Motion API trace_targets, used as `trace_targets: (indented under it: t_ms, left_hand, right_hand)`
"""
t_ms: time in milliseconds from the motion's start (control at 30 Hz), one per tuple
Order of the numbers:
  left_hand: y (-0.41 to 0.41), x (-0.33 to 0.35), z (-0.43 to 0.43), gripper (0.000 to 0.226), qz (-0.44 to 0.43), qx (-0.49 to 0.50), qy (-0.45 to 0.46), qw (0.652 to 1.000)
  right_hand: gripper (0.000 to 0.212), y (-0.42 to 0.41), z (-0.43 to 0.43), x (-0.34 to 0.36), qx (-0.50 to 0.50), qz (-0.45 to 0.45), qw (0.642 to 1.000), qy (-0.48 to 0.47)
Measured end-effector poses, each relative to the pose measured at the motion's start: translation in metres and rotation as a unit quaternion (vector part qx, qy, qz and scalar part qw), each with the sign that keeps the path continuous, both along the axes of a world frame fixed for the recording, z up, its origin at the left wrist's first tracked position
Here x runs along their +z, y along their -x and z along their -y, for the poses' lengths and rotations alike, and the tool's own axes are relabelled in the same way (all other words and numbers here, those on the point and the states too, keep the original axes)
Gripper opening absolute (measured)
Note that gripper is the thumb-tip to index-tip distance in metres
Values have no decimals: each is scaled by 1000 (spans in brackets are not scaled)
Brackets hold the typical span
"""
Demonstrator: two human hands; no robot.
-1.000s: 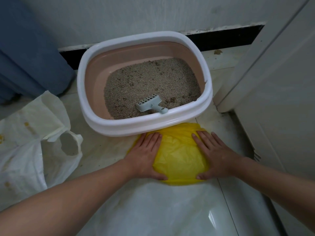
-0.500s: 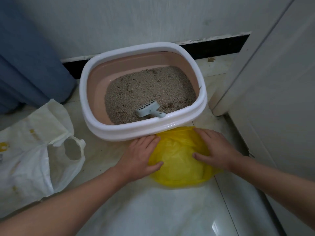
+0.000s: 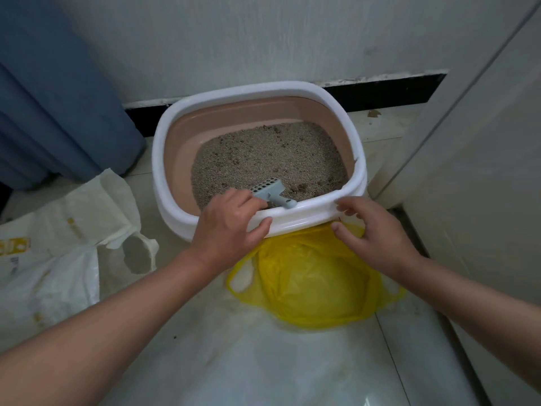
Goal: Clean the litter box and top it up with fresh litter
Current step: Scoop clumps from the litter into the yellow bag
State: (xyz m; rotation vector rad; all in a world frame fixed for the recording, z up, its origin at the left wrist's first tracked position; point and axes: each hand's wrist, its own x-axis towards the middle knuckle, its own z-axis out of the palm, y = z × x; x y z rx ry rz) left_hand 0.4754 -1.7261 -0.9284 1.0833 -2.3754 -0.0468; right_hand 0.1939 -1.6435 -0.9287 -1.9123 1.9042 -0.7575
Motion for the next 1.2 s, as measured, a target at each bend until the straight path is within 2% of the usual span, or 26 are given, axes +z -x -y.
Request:
trace_targets:
  t_ms: [167, 467, 633, 833, 933, 1200]
  left_hand:
    - [-35, -12, 12, 34, 21, 23, -30, 999]
    - [-40, -20, 1, 40, -35, 70, -94, 992]
    - [-40, -19, -2, 37, -52, 73, -96, 991]
    - [-38, -22, -2, 34, -77, 65, -76, 992]
    - [-37, -26, 0, 31, -86, 49, -59, 993]
    - [-37, -32, 1, 28, -92, 46, -29, 994]
  right_hand:
    - [41, -9, 12, 11, -5, 13, 1000, 27]
    - [46, -72, 49, 34, 40, -15, 999, 32]
    - [27, -94, 64, 27, 76, -63, 995, 32]
    - [18, -89, 69, 19, 40, -53, 998, -4]
    - [19, -84, 69, 16, 23, -34, 999, -18]
    - [28, -82, 81, 12, 1, -54, 996, -75]
